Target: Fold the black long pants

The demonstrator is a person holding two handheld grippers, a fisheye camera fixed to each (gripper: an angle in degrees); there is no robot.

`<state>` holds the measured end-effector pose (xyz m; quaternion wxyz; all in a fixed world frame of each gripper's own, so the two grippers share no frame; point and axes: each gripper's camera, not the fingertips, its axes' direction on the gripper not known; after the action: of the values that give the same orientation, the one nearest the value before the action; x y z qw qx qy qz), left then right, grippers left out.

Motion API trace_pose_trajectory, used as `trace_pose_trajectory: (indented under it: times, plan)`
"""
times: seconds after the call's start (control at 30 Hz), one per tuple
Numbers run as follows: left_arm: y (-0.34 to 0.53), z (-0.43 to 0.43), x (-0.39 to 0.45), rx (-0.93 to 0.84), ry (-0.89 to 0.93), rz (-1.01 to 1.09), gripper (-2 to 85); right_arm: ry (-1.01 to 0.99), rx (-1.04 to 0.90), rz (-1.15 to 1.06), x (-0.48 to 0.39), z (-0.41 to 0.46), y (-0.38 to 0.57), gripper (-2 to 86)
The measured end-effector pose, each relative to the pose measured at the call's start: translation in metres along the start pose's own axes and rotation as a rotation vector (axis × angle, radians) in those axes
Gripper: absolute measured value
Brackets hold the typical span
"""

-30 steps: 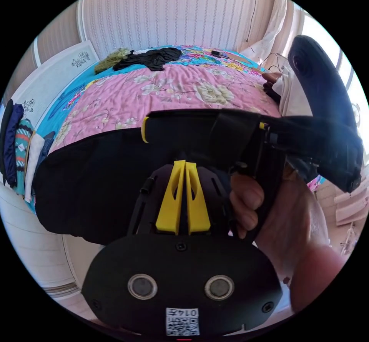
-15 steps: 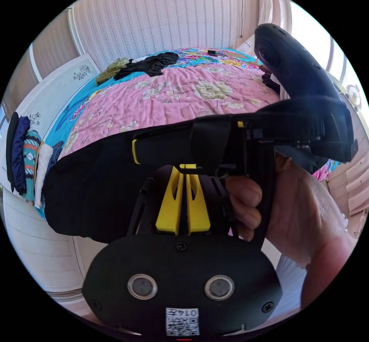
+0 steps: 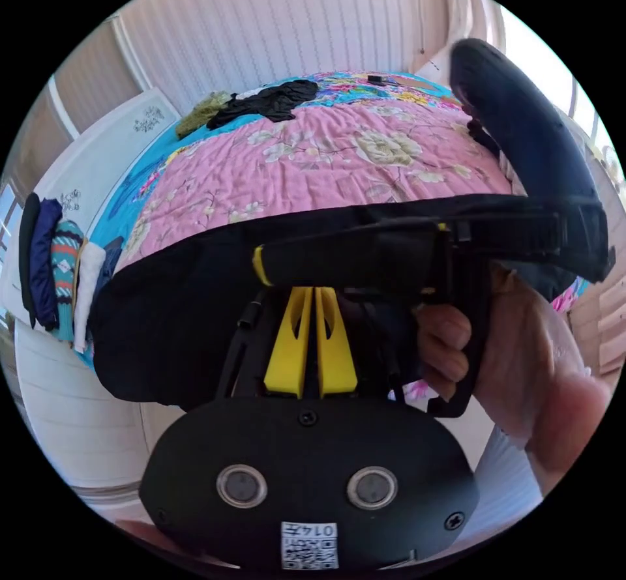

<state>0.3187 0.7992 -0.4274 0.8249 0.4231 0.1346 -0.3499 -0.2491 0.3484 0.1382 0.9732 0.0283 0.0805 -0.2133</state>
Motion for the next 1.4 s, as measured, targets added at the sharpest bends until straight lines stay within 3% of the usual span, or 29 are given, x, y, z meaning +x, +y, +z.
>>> trace_pose_trajectory:
  times: [0.1, 0.27, 0.33, 0.6, 0.8, 1.1, 1.4]
  plan:
    - [-0.015, -0.002, -0.038, 0.001, -0.035, -0.104, -0.9, 0.251, 0.011, 0.044, 0.018, -0.012, -0.008, -0.3]
    - [-0.024, 0.013, -0.051, -0.033, -0.178, -0.104, -0.8, 0.578, -0.031, 0.076, 0.041, -0.012, -0.002, -0.3]
    - [-0.015, 0.02, -0.044, 0.023, -0.195, -0.035, -0.8, 0.621, -0.061, 0.066, 0.043, 0.0, 0.001, -0.3]
    - [-0.03, 0.028, -0.036, -0.078, -0.246, -0.028, -0.9, 0.774, -0.072, -0.03, 0.014, 0.041, 0.006, -0.3]
    - [-0.021, 0.021, -0.04, 0.015, -0.245, 0.066, -1.0, 0.745, -0.075, -0.048, 0.011, 0.047, 0.0, -0.5]
    - [-0.031, -0.004, -0.096, 0.066, -0.044, -0.054, -1.0, 0.689, -0.139, -0.09, 0.007, 0.052, -0.018, 0.0]
    - [-0.042, -0.024, -0.121, 0.064, 0.035, -0.037, -0.9, 0.607, -0.122, -0.149, -0.017, 0.052, -0.043, 9.6]
